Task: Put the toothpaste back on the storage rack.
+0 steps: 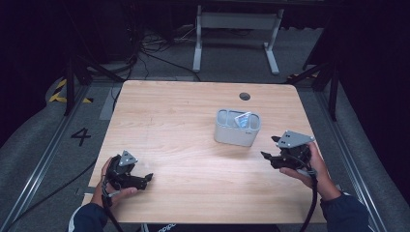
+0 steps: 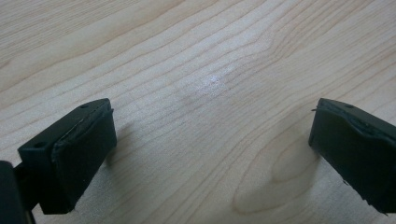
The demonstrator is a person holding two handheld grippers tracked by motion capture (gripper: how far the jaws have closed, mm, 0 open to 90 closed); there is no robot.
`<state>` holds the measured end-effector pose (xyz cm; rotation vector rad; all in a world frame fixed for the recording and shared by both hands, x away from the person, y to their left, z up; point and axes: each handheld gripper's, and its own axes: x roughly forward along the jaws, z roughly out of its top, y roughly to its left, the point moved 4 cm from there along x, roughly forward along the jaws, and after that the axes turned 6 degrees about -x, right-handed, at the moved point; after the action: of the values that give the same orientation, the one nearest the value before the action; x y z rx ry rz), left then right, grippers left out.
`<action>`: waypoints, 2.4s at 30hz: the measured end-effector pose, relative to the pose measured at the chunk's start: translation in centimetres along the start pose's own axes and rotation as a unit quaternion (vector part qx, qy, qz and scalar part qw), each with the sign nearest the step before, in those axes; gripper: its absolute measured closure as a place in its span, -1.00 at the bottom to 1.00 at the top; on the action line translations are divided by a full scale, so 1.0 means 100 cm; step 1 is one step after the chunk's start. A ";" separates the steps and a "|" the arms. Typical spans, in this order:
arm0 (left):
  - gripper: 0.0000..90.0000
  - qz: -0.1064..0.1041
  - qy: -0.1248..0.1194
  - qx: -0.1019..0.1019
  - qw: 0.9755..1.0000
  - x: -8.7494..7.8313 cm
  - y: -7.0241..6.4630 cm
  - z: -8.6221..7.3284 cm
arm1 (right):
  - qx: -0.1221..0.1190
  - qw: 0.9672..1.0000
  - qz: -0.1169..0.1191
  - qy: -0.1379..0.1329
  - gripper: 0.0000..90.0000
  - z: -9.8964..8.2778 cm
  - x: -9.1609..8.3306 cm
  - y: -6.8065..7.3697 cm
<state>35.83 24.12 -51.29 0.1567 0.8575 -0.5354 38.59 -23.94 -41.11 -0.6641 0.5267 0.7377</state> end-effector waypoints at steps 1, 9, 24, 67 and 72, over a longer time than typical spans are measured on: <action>-0.97 0.000 -0.001 0.000 1.000 0.000 0.000 0.000 | 0.001 1.000 -0.002 0.001 -0.21 -0.003 0.000 0.001; -0.97 0.000 0.000 0.000 1.000 0.000 0.000 0.000 | 0.008 1.000 -0.002 0.021 -0.21 -0.025 0.003 0.003; -0.97 0.000 0.000 0.000 1.000 0.000 0.000 0.000 | 0.041 0.998 -0.002 0.051 -0.24 -0.069 0.007 -0.003; -0.99 -0.002 0.001 0.005 1.000 0.002 0.000 0.002 | 0.187 0.982 0.012 0.007 -0.35 -0.156 -0.005 -0.002; -0.99 0.001 -0.001 0.007 1.000 0.002 0.000 0.002 | 0.187 0.982 0.014 0.006 -0.36 -0.156 -0.005 -0.002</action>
<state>36.04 24.02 -51.32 0.1694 0.8516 -0.5404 35.30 -35.27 -51.26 -0.3107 0.6660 0.6391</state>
